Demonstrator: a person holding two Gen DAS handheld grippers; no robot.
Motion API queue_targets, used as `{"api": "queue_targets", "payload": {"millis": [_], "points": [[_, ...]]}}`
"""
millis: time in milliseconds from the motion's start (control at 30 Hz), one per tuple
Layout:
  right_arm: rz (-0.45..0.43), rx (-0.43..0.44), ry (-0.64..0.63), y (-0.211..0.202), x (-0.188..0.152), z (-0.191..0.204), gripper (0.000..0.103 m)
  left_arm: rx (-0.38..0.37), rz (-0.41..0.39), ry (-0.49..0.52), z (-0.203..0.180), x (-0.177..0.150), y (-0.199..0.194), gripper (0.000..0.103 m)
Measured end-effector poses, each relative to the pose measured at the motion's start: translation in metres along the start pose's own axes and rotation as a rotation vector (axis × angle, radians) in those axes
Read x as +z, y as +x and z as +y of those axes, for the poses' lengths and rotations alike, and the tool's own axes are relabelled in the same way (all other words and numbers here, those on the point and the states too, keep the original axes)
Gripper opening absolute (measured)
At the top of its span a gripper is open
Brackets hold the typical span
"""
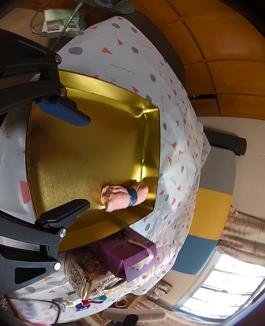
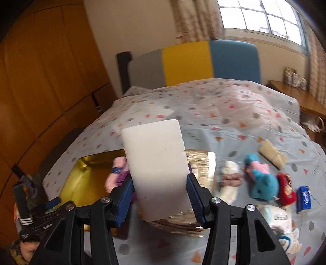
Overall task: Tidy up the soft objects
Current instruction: 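Carry the white sponge block into the gold tray and open the right gripper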
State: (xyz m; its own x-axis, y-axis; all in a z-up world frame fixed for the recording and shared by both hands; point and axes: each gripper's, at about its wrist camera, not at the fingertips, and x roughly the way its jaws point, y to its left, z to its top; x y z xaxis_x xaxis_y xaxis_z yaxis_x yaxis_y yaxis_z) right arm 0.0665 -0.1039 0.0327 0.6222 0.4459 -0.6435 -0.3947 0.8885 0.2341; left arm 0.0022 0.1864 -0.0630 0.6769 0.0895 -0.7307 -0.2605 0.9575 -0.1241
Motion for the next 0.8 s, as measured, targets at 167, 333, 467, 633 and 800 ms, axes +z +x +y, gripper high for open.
{"api": "queue_targets", "payload": {"millis": [167,333,467,633,800], "points": [[0.065,0.128,-0.107,0.018,-0.009,0.069,0.053,0.018,0.003,-0.057,0.019,0.0,0.003,0.076],[0.184,0.15,-0.18,0.061,-0.029,0.113,0.054,0.047,-0.014,-0.109,0.04,0.004,0.001,0.076],[0.296,0.106,-0.168,0.108,-0.045,0.121,0.054,0.066,-0.017,-0.139,0.055,0.004,0.0,0.076],[0.364,0.048,-0.167,0.142,-0.061,0.118,0.059,0.083,0.0,-0.15,0.062,0.0,0.005,0.076],[0.344,-0.003,-0.225,0.145,-0.069,0.116,0.067,0.081,0.003,-0.135,0.058,-0.001,0.007,0.076]]}}
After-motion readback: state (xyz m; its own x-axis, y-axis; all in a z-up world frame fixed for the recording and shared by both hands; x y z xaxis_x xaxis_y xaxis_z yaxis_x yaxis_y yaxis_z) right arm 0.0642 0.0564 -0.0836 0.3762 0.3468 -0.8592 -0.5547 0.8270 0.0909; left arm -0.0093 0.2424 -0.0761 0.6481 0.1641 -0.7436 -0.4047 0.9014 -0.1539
